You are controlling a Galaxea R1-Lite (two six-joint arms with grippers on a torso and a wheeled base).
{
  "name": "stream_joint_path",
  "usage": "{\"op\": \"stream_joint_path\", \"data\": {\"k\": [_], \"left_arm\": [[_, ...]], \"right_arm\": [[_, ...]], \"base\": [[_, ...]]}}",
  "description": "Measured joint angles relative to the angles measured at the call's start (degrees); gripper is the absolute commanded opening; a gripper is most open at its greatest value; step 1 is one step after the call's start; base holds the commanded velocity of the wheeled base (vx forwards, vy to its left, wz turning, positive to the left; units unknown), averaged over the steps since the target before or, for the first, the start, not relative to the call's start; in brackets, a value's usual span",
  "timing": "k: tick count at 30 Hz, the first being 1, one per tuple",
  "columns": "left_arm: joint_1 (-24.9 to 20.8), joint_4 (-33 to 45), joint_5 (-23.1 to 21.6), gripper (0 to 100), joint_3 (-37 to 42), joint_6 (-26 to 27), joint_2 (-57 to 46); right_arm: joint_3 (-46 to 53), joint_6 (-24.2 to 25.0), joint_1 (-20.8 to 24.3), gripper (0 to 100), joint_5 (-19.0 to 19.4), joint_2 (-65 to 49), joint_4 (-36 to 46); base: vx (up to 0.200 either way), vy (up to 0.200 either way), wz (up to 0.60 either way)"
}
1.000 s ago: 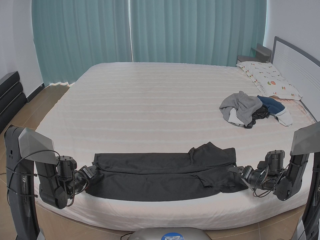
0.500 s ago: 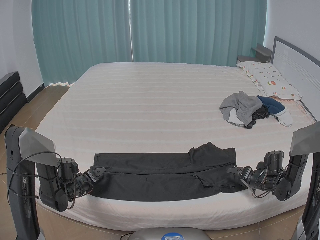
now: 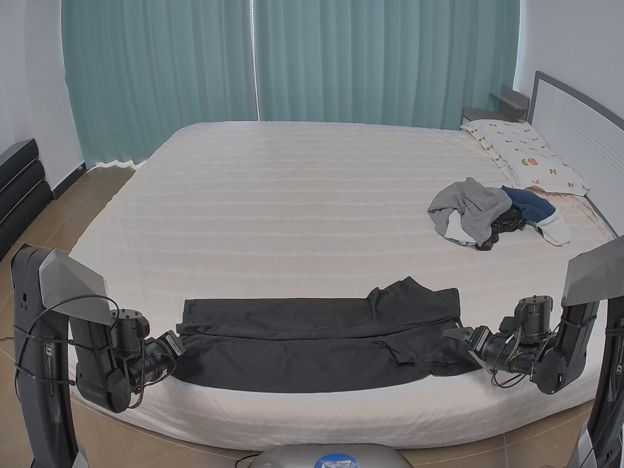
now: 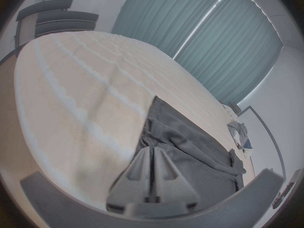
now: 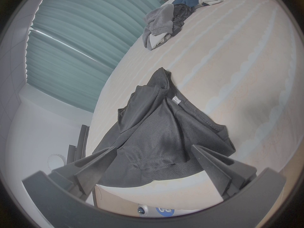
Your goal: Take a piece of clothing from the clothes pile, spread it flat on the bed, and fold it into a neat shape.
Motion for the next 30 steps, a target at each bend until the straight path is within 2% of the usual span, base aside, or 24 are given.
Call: {"op": "stream_joint_path", "data": {"k": [9, 18, 19, 24, 30], "left_arm": [[1.0, -0.2, 1.5, 0, 0.5, 2.8, 1.6], [1.1, -3.9, 3.1, 0, 0.3, 2.9, 4.0], [1.1, -3.9, 3.1, 100, 0.3, 2.9, 4.2], [0.9, -3.9, 3.1, 100, 0.4, 2.9, 4.5], [0.7, -4.1, 2.9, 100, 0.3, 2.6, 4.6]], "right_arm": [[0.1, 0.0, 0.0, 100, -0.1, 0.2, 0.0], [0.7, 0.0, -0.2, 100, -0.1, -0.2, 0.0], [0.8, 0.0, -0.3, 100, -0.1, -0.4, 0.0], [1.4, -0.2, -0.9, 100, -2.0, -1.2, 0.1], [0.4, -0.5, -1.3, 100, -2.3, -1.4, 0.2]], "base": [[0.000, 0.000, 0.00], [0.000, 0.000, 0.00], [0.000, 0.000, 0.00], [0.000, 0.000, 0.00], [0.000, 0.000, 0.00]]}}
